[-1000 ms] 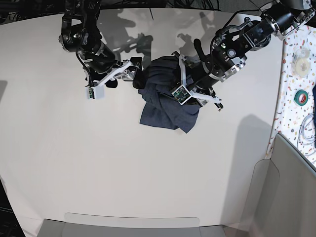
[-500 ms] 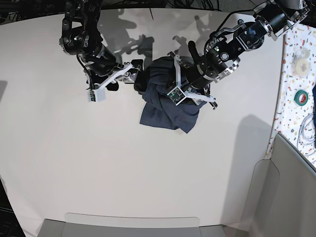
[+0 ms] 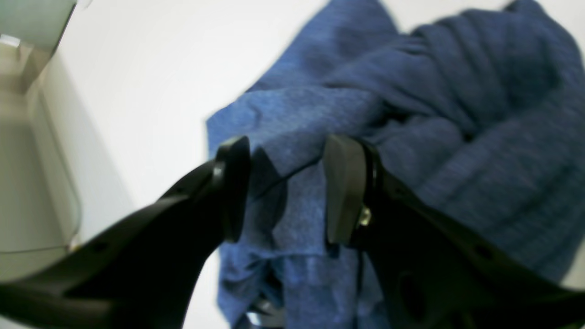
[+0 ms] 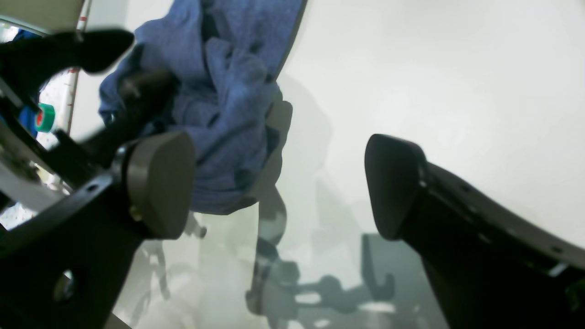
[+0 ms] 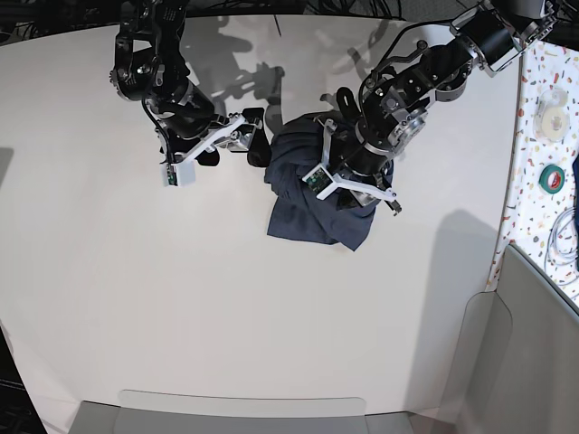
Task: Layout the t-shirt on the table in an organized manner, then fold the t-shirt properly
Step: 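Lift the shirt fabric with the left gripper toward the right gripper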
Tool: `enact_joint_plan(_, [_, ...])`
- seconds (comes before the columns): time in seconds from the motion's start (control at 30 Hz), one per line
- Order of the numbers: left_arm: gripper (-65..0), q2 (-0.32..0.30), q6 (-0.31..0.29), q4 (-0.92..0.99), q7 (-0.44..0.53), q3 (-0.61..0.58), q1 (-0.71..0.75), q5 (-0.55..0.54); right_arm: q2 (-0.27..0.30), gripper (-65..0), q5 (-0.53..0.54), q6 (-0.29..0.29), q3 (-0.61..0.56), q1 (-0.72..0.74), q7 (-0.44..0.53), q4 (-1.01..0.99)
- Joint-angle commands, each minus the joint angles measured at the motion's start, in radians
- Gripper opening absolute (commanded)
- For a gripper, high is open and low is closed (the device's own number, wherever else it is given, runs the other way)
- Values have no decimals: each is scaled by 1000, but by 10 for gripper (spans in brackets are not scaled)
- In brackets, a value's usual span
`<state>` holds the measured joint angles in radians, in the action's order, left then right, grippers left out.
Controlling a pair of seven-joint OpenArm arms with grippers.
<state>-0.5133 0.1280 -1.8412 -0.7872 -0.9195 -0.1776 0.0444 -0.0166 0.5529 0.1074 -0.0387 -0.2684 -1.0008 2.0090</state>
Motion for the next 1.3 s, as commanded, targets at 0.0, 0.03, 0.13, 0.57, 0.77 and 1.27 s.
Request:
enact_joint_plan(0.0, [-383,-11,3,-15,10,3,-7,15,-1,-79,17,8,-2,7,18,19])
enact_joint_plan(0.03, [-383,-12,3,-18,10,3,-4,15,-1,-79,17,8,-2,7,18,17])
enact_joint_plan(0.13, [-383,-15,3,-42,8,7,-3,15,-1,-79,17,8,-2,7,18,17])
enact_joint_plan(0.57, [-383,-71,3,-73,-41,9,-3,16,-1,-79,17,8,-2,7,18,17])
enact_joint_plan(0.77, [-383,-77,3,-56,-41,9,-7,16,-3,-79,17,8,-2,8,18,19])
enact_joint_plan(1.27, [-648,-72,-3,50,-16,10,-10,16,-3,-80,19,10,-2,21,18,19])
